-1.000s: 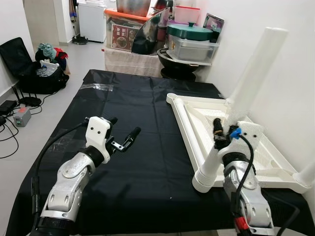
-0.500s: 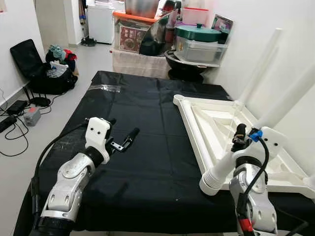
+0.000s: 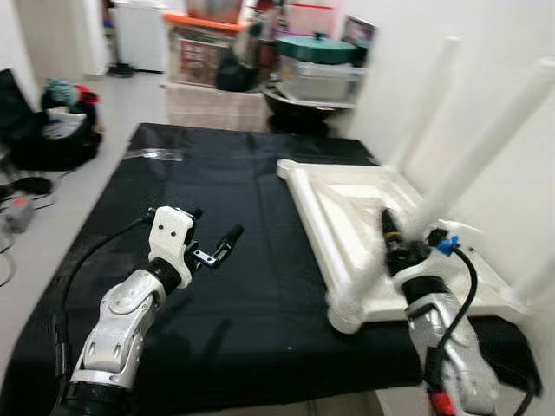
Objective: Building children table
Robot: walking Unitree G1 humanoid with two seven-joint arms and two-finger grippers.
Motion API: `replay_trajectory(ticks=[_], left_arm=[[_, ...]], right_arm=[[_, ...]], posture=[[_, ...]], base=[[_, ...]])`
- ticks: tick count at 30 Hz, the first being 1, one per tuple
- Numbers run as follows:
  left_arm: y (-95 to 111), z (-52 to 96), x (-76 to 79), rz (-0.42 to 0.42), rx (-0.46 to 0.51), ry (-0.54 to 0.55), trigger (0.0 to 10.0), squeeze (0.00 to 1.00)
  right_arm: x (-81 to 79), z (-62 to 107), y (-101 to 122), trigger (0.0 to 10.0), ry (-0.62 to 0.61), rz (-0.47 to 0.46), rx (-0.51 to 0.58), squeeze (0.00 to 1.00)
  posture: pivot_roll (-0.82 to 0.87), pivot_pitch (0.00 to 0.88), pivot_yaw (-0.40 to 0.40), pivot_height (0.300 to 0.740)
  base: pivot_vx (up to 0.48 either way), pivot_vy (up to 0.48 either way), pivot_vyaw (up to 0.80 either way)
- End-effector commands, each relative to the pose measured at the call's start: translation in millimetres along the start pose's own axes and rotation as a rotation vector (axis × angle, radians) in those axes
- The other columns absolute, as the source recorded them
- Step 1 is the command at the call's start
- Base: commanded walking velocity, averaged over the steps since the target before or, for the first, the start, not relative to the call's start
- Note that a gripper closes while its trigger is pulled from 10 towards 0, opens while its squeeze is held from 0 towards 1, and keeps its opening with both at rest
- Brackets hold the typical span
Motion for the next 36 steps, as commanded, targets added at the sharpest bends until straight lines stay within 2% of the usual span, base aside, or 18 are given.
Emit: replay_trajectory(ticks=[1,6,11,12,14,15,17,19,21,22,23,26,30,31,33,36], left_arm=[[-3.3,1.0,-0.6,0.001,-0.009,-0.002,10.0,0.00],[-3.9,2.0,-0.8,-0.001,-0.011,-0.001,10.0,0.00],[-4.1,4.3,-2.5,-0.003,-0.014,0.006,10.0,0.00],[-3.8,4.6,-3.2,-0.003,-0.014,0.008,10.0,0.00],[-3.1,4.5,-4.0,-0.005,-0.012,0.010,10.0,0.00],[-3.1,4.5,-4.0,-0.005,-0.012,0.010,10.0,0.00],[-2.7,4.4,-4.2,-0.006,-0.011,0.010,10.0,0.00],[-2.7,4.4,-4.2,-0.006,-0.011,0.010,10.0,0.00],[-2.5,4.0,-2.9,-0.004,-0.009,0.007,10.0,0.00],[-2.5,4.0,-2.9,-0.004,-0.009,0.007,10.0,0.00],[-2.5,3.9,-2.4,-0.002,-0.009,0.005,10.0,0.00],[-2.5,3.7,-1.9,-0.001,-0.010,0.003,10.0,0.00],[-2.6,3.1,-1.5,-0.001,-0.010,0.000,10.0,0.00],[-2.7,2.7,-1.1,0.000,-0.010,-0.004,10.0,0.00],[-2.8,2.4,-0.9,0.000,-0.010,-0.007,10.0,0.00],[-2.9,2.3,-0.8,0.000,-0.011,-0.008,10.0,0.00]], right_arm=[[-13.7,2.7,-18.1,10.0,0.124,-0.060,-0.085,0.00],[-17.4,3.6,-18.2,10.0,0.192,-0.058,-0.094,0.00],[-13.8,-1.1,-15.6,10.0,0.239,-0.011,-0.099,0.00],[-10.1,-4.7,-7.9,10.0,0.246,0.000,-0.085,0.00],[1.7,-13.9,21.5,10.0,0.242,0.028,-0.014,0.00],[1.7,-13.9,21.5,10.0,0.242,0.028,-0.014,0.00],[17.9,-22.9,66.7,10.0,0.203,0.036,0.112,0.00],[17.9,-22.9,66.7,10.0,0.203,0.036,0.112,0.00],[28.1,-23.2,104.2,10.0,0.178,0.015,0.223,0.00],[28.1,-23.2,104.2,10.0,0.178,0.015,0.223,0.00],[31.5,-21.0,116.8,10.0,0.176,0.005,0.262,0.00],[33.4,-18.1,122.9,10.0,0.180,0.011,0.275,0.00],[35.7,-12.2,119.2,10.0,0.201,0.027,0.239,0.00],[38.3,-1.8,92.7,10.0,0.222,0.108,0.116,0.00],[44.6,6.9,69.8,10.0,0.218,0.182,0.013,0.00],[47.6,9.2,63.9,10.0,0.211,0.200,-0.013,0.00]], posture=[[0.06,0.000,-0.111,0.740],[0.06,0.000,-0.118,0.740],[0.07,0.000,-0.124,0.740],[0.08,0.000,-0.126,0.740],[0.08,0.000,-0.125,0.740],[0.08,0.000,-0.125,0.740],[0.08,0.000,-0.123,0.740],[0.08,0.000,-0.123,0.740],[0.07,0.000,-0.118,0.740],[0.07,0.000,-0.118,0.740],[0.07,0.000,-0.119,0.740],[0.07,0.000,-0.115,0.740],[0.07,0.000,-0.114,0.740],[0.07,0.000,-0.113,0.740],[0.06,0.000,-0.111,0.740],[0.06,0.000,-0.111,0.740]], base=[[0.000,0.000,0.00],[0.000,0.000,0.00],[0.000,0.000,0.00],[0.000,0.000,0.00],[0.000,0.000,0.00],[0.000,0.000,0.00],[0.000,0.000,0.00],[0.000,0.000,0.00],[0.000,0.000,0.00],[0.000,0.000,0.00],[0.000,0.000,0.00],[0.000,0.000,0.00],[0.000,0.000,0.00],[0.000,0.000,0.00],[0.000,0.000,0.00],[0.000,0.000,0.00]])
Point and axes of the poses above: a point about 5 cm out from each wrist's last joint towards the gripper, its own z axis pointing back from the gripper into the wrist, its own y axis along the axis of the wrist's last joint, x = y × z, the point moved 6 cm from there along -z, pointing out of the wrist towards the gripper, and after that the axes turned 2 degrees about z, right-handed, at the moved point
